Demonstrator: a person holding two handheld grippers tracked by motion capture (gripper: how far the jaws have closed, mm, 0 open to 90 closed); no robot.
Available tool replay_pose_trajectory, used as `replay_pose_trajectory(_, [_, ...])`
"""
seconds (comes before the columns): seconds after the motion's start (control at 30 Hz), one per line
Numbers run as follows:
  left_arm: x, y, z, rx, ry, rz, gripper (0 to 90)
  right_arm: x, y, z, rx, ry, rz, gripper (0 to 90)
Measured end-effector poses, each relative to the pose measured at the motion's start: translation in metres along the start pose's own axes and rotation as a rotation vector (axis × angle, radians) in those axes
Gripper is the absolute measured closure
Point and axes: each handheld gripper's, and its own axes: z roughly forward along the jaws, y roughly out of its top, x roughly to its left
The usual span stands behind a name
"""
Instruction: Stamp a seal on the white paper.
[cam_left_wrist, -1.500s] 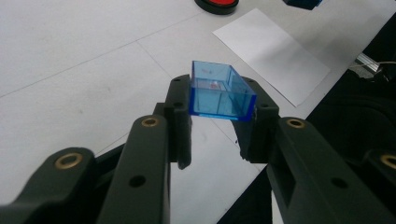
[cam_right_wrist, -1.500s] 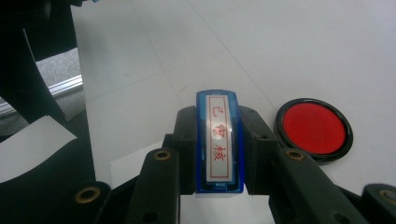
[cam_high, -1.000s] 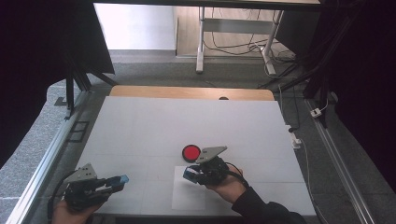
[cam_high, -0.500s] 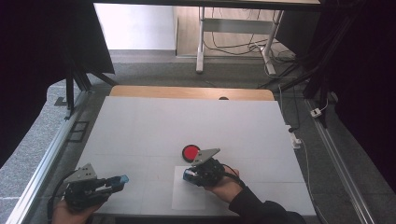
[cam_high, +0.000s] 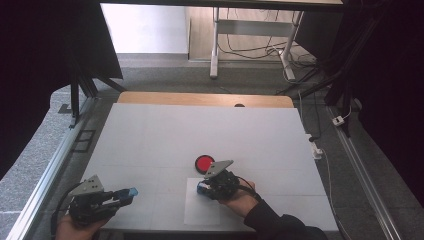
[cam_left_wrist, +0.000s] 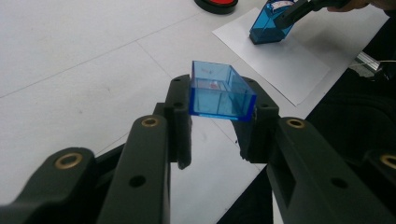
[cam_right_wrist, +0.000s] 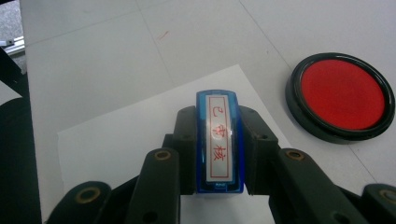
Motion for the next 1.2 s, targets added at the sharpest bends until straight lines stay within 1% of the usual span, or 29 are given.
replay_pose_trajectory(0.1, [0.0, 0.0, 0.0, 0.0, 0.0, 0.0, 67.7, 0.0, 0.0, 0.0, -0.004, 0.002, 0.004, 71.4])
replay_pose_trajectory(0.33, [0.0, 0.0, 0.0, 0.002, 0.002, 0.0, 67.6, 0.003, 0.0, 0.001, 0.004, -0.015, 0.001, 71.7])
replay_pose_trajectory(0.47, [0.0, 0.0, 0.001, 0.002, 0.003, 0.0, 67.7, 0.006, 0.0, 0.001, 0.01, -0.03, -0.016, 71.8])
replay_pose_trajectory(0.57, [0.0, 0.0, 0.001, 0.003, 0.004, 0.0, 67.7, 0.01, 0.001, 0.001, 0.021, -0.056, -0.032, 71.8])
replay_pose_trajectory(0.63, [0.0, 0.0, 0.001, 0.003, 0.004, 0.001, 67.7, 0.012, 0.001, 0.001, 0.017, -0.06, -0.046, 71.8])
replay_pose_trajectory(0.7, [0.0, 0.0, 0.001, 0.003, 0.004, 0.0, 67.7, 0.014, 0.001, 0.002, 0.02, -0.079, -0.058, 71.8])
replay_pose_trajectory(0.73, [0.0, 0.0, 0.001, 0.004, 0.004, 0.0, 67.7, 0.014, 0.001, 0.002, 0.019, -0.08, -0.076, 71.8])
replay_pose_trajectory(0.8, [-0.001, 0.0, 0.001, 0.004, 0.005, 0.0, 67.7, 0.017, 0.001, 0.002, 0.02, -0.088, -0.067, 71.8])
replay_pose_trajectory(0.83, [0.0, 0.0, 0.001, 0.004, 0.005, 0.0, 67.7, 0.017, 0.001, 0.002, 0.021, -0.094, -0.085, 71.9])
replay_pose_trajectory(0.87, [0.0, 0.0, 0.001, 0.005, 0.004, 0.0, 67.7, 0.018, 0.001, 0.002, 0.022, -0.095, -0.081, 71.8])
replay_pose_trajectory(0.9, [0.0, 0.0, 0.001, 0.004, 0.004, 0.0, 67.7, 0.018, 0.001, 0.002, 0.021, -0.099, -0.089, 71.9])
replay_pose_trajectory(0.93, [0.0, 0.0, 0.001, 0.005, 0.004, 0.0, 67.7, 0.018, 0.001, 0.002, 0.02, -0.098, -0.079, 71.9])
replay_pose_trajectory(0.97, [-0.001, 0.0, 0.001, 0.005, 0.005, 0.0, 67.7, 0.017, 0.001, 0.002, 0.021, -0.097, -0.084, 71.9])
replay_pose_trajectory(1.0, [-0.001, 0.0, 0.001, 0.005, 0.005, 0.0, 67.7, 0.016, 0.001, 0.002, 0.017, -0.089, -0.067, 71.9])
replay_pose_trajectory(1.07, [0.0, 0.0, 0.001, 0.006, 0.005, 0.0, 67.7, 0.014, 0.0, 0.002, 0.012, -0.08, -0.05, 71.9])
replay_pose_trajectory(1.1, [0.0, 0.0, 0.001, 0.006, 0.005, -0.001, 67.7, 0.013, 0.0, 0.001, 0.019, -0.074, -0.039, 71.9])
replay_pose_trajectory(1.13, [0.0, 0.0, 0.001, 0.006, 0.005, -0.001, 67.7, 0.01, 0.0, 0.001, 0.008, -0.057, -0.031, 71.9])
replay_pose_trajectory(1.2, [0.0, 0.0, 0.001, 0.007, 0.005, -0.001, 67.7, 0.007, -0.001, 0.001, 0.006, -0.05, -0.016, 71.9])
